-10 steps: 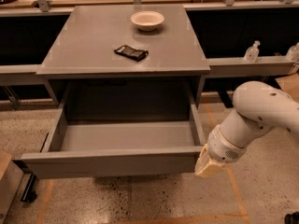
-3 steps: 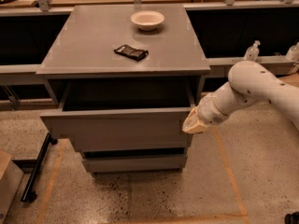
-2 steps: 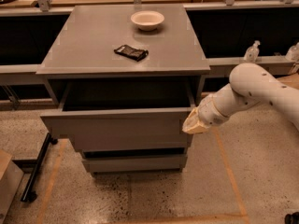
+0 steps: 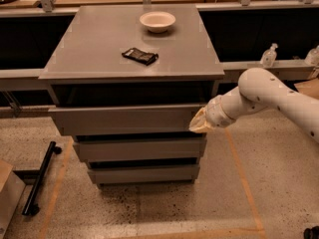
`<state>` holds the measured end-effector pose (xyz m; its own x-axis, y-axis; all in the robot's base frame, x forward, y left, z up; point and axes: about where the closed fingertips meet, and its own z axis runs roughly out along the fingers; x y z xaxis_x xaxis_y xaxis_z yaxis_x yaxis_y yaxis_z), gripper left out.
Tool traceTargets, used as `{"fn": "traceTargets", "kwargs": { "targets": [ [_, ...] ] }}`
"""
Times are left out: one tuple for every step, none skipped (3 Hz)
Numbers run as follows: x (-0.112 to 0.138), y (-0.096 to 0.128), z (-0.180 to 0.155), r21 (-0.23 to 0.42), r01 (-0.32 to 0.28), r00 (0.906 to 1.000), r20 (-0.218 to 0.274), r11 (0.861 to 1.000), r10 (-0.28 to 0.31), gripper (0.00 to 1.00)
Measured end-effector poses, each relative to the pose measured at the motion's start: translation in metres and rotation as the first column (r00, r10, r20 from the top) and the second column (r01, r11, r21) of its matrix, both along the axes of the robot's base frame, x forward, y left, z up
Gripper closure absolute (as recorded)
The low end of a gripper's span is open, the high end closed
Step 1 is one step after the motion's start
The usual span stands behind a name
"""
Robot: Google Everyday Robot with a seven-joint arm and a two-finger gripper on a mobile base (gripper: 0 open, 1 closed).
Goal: Close top drawer
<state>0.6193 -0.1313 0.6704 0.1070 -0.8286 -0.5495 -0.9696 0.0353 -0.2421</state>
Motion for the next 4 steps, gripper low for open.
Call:
{"fn": "traceTargets", "kwargs": {
  "targets": [
    [0.0,0.002,-0.001,0.001,-0.003,1.0,-0.003,1.0,0.003,0.76],
    [0.015,0.004,-0.005,0.016,0.017,0.9992,0.036,1.0,-0.018,0.77],
    [0.049,0.011,-0.013,0.055,0.023,0.9958,0.087,0.998,-0.028,0.98],
    [0.055,0.01,-0.013,0.061,0.027,0.995,0.094,0.998,-0.033,0.87]
  ]
}}
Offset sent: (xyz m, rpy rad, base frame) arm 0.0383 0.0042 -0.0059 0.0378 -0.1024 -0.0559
